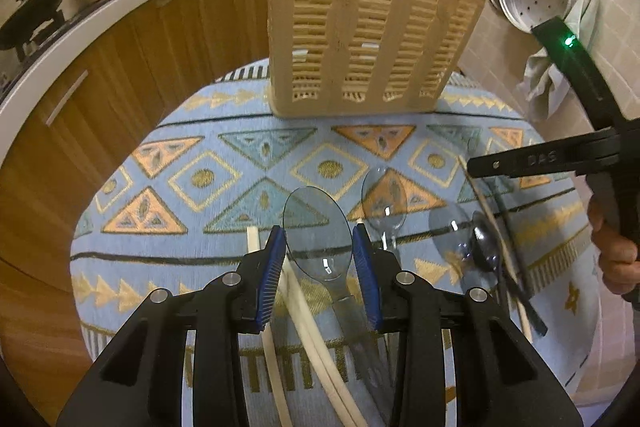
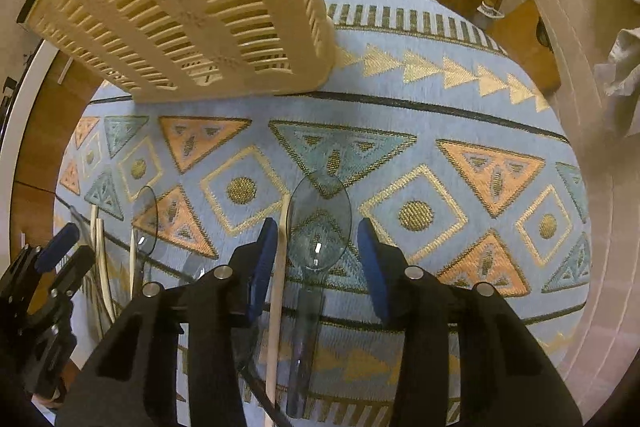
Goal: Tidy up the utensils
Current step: 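Grasp a clear plastic spoon with the left tool while the right tool grasps another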
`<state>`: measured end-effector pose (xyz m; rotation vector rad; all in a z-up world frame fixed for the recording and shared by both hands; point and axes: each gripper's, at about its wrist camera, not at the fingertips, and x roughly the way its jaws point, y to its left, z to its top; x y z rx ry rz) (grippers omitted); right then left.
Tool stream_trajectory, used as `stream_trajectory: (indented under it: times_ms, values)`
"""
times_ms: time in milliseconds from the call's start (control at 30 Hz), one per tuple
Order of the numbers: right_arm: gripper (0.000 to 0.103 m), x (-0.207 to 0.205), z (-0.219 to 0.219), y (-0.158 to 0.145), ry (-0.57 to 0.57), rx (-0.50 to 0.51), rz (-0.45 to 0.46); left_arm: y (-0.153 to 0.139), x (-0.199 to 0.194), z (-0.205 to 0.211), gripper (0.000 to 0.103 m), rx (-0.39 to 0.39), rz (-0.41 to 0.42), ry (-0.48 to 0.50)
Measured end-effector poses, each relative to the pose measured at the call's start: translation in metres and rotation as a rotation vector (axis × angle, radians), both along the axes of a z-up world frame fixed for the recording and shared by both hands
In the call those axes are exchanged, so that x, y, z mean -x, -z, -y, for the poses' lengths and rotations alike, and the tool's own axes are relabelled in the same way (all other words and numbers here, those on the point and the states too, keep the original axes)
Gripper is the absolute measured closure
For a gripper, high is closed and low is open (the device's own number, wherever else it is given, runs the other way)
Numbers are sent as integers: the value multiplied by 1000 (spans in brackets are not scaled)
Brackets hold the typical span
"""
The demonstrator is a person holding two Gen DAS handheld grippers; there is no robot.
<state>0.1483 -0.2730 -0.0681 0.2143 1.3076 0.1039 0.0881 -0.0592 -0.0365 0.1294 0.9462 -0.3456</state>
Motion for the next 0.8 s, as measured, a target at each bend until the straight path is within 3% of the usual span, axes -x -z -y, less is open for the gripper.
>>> stream_trajectory:
  times_ms: [33,200,367,533,667,800]
  values:
    - [73,0,-2,-1,-9,2,3,0,-1,2,70,3,4,-3]
    - [73,10,-8,-8,-40,10,53,-12,6,-1,70,58,73,-7]
    - [73,37,-9,-42,-109,-14,247,-41,21,-3,70,100,205,-9]
    - [74,71,-10,-96,-168,-34,521,-79,31,1,70,135,349,-22]
    - [74,78,-6,-144,-140,-70,707,-120,28,4,70,137,508,-59]
    - [74,64,3,-183,-85,-103,817,-159,18,14,70,117,670,-110]
